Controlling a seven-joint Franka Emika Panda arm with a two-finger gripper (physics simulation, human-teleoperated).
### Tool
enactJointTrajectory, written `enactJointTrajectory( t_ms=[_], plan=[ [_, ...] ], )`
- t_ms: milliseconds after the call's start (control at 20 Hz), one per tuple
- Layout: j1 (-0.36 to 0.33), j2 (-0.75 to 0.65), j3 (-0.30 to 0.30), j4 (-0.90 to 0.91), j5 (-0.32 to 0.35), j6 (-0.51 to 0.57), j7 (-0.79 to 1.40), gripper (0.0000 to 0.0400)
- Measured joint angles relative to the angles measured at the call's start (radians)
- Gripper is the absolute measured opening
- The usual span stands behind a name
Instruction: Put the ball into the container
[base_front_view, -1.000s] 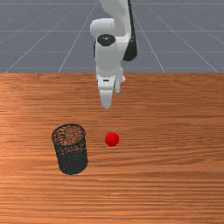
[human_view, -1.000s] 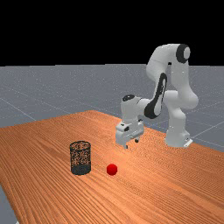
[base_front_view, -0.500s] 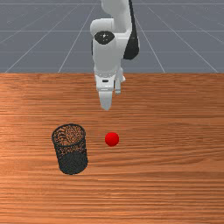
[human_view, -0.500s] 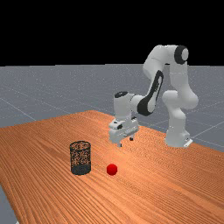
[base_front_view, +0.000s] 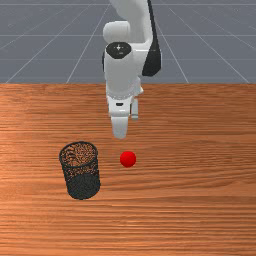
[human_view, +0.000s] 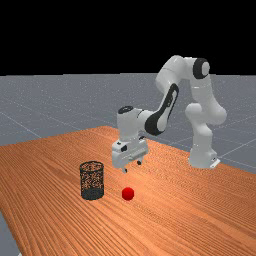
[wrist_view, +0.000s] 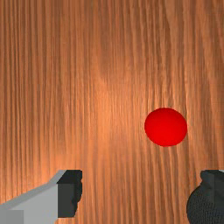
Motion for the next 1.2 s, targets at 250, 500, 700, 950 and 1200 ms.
enactJointTrajectory(
  t_ms=[250,500,700,950,1200],
  plan=[
    [0.0,0.109,0.002,0.183,0.0,-0.098,-0.003,0.04],
    [-0.042,0.168,0.041,0.225,0.076,-0.072,-0.078,0.04],
    [-0.038,0.232,0.035,0.224,0.059,-0.003,-0.064,0.04],
    [-0.001,0.234,0.024,0.216,0.041,0.005,0.007,0.04],
    [0.006,0.274,0.026,0.265,0.032,-0.045,0.003,0.04]
  ],
)
